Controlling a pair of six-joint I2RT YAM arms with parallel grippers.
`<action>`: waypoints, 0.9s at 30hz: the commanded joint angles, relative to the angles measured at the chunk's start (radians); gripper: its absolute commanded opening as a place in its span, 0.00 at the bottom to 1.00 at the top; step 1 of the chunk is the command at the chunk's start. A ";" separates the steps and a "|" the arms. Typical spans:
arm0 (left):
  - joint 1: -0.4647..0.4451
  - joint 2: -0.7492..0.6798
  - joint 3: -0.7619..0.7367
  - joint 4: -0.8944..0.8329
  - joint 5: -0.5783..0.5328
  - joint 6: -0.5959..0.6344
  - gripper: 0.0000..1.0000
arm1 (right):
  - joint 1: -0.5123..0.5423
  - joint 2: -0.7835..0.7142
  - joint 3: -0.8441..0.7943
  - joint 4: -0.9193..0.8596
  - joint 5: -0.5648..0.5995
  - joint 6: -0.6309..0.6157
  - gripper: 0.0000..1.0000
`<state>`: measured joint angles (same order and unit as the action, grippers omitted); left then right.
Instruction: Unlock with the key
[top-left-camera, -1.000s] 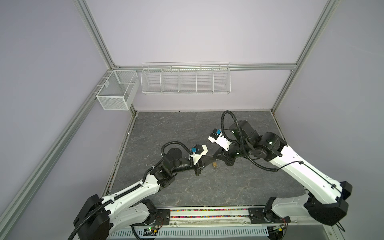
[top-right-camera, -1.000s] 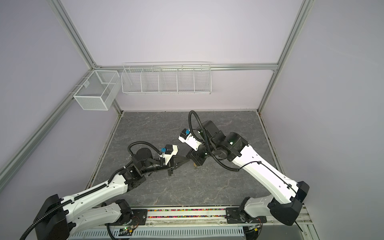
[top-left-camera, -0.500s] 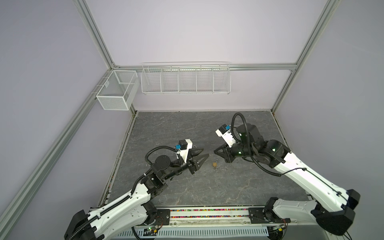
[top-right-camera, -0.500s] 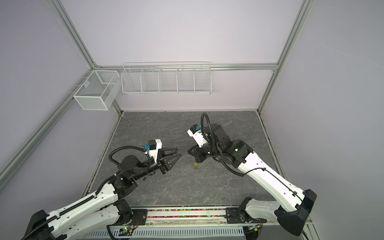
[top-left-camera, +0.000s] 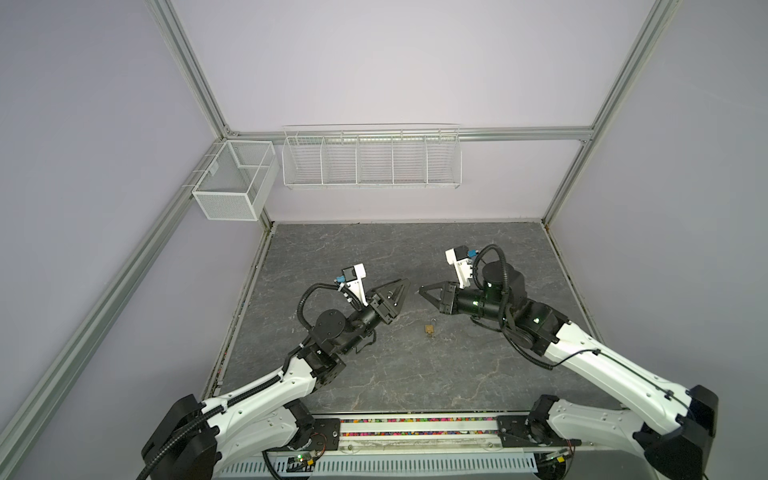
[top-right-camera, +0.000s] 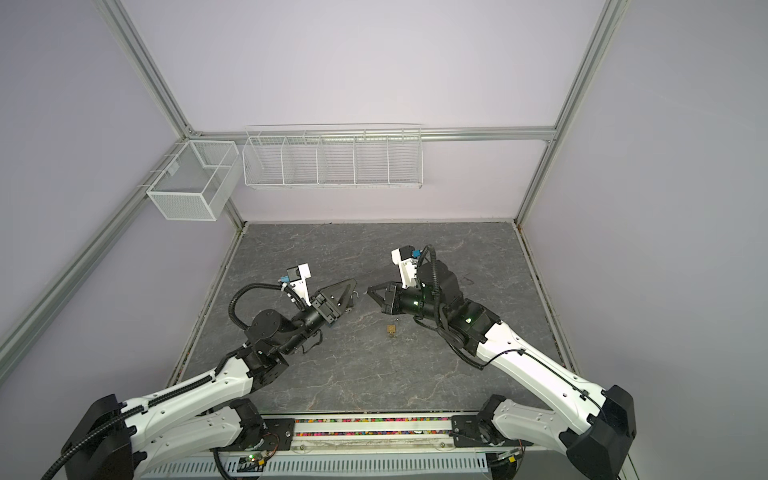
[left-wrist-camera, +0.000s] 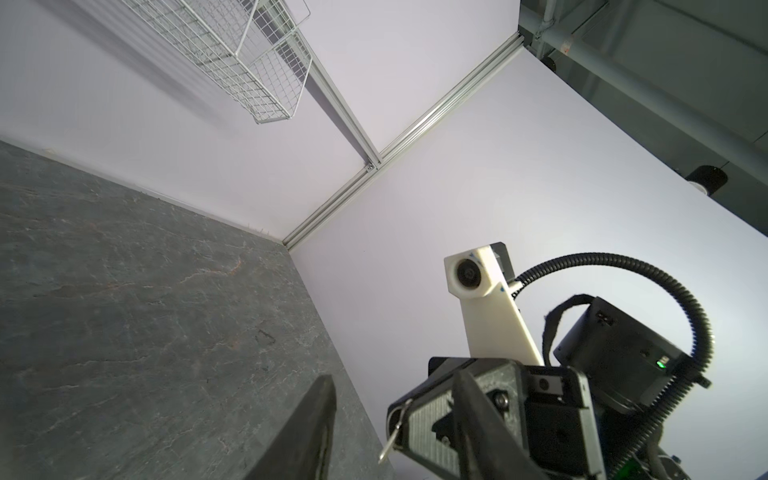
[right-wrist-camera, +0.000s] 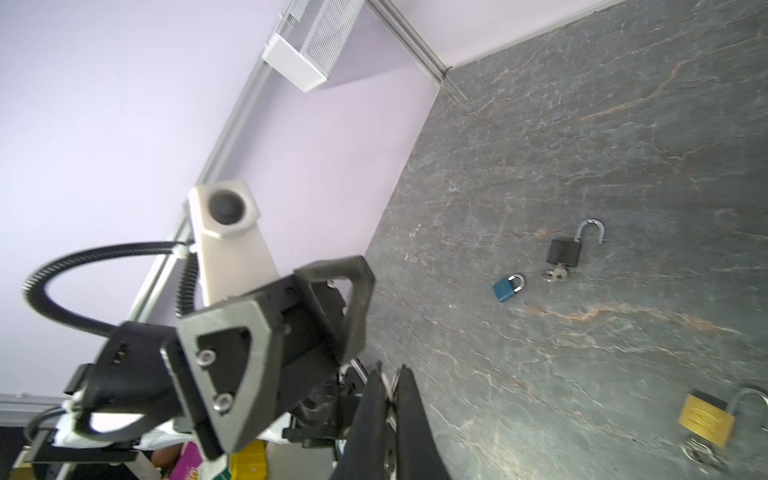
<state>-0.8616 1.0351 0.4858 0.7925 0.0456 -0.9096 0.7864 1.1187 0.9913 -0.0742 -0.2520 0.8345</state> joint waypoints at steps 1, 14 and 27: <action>-0.014 0.024 0.018 0.121 -0.012 -0.079 0.44 | 0.004 0.006 -0.016 0.175 -0.005 0.118 0.07; -0.019 0.073 0.018 0.255 -0.049 -0.101 0.29 | 0.030 0.049 -0.021 0.243 -0.006 0.164 0.07; -0.019 0.086 0.020 0.275 -0.049 -0.109 0.04 | 0.037 0.055 -0.017 0.247 0.002 0.152 0.07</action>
<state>-0.8772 1.1191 0.4858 1.0161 -0.0051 -1.0122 0.8162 1.1664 0.9798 0.1551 -0.2523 0.9730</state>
